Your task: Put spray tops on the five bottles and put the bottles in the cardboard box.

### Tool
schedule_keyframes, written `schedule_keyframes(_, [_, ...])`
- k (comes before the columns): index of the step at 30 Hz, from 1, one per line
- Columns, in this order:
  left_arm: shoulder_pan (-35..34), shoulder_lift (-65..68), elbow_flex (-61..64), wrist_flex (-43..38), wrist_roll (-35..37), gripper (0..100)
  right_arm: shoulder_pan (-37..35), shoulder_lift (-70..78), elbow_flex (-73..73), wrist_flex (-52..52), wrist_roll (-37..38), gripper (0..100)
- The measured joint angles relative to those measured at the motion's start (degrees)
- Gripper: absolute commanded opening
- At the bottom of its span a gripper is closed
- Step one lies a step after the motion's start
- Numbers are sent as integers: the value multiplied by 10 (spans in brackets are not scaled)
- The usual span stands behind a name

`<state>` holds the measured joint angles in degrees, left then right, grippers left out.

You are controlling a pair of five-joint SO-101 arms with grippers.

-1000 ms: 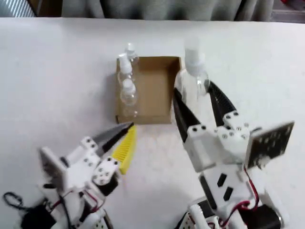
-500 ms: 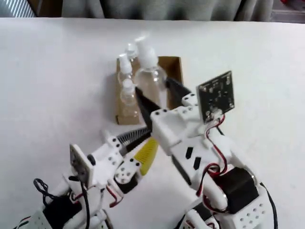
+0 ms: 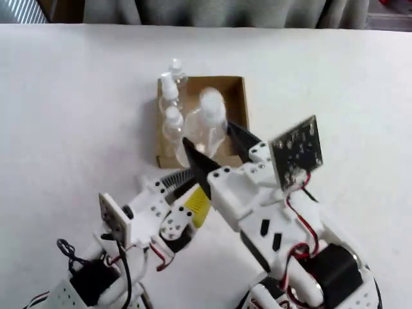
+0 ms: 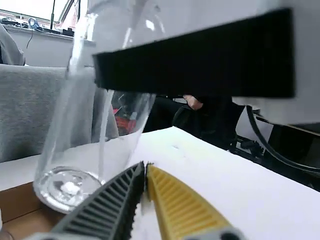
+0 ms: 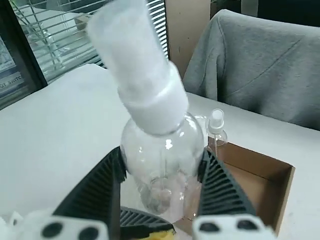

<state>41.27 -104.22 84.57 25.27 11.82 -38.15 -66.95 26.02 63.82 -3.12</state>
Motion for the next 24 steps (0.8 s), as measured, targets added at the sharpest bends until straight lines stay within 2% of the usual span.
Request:
schedule_keyframes(11, [-4, 2, 0, 13, 2, 20, 14, -6, 0, -10, 17, 15])
schedule_keyframes(16, [-11, 2, 0, 86, 2, 20, 95, -6, 0, -49, 22, 15])
schedule_keyframes(20, [-14, 2, 0, 145, -13, 20, 140, -1, 22, -74, 65, 15])
schedule_keyframes(24, [-56, 2, 0, 228, -40, 20, 198, 52, 62, -120, 74, 15])
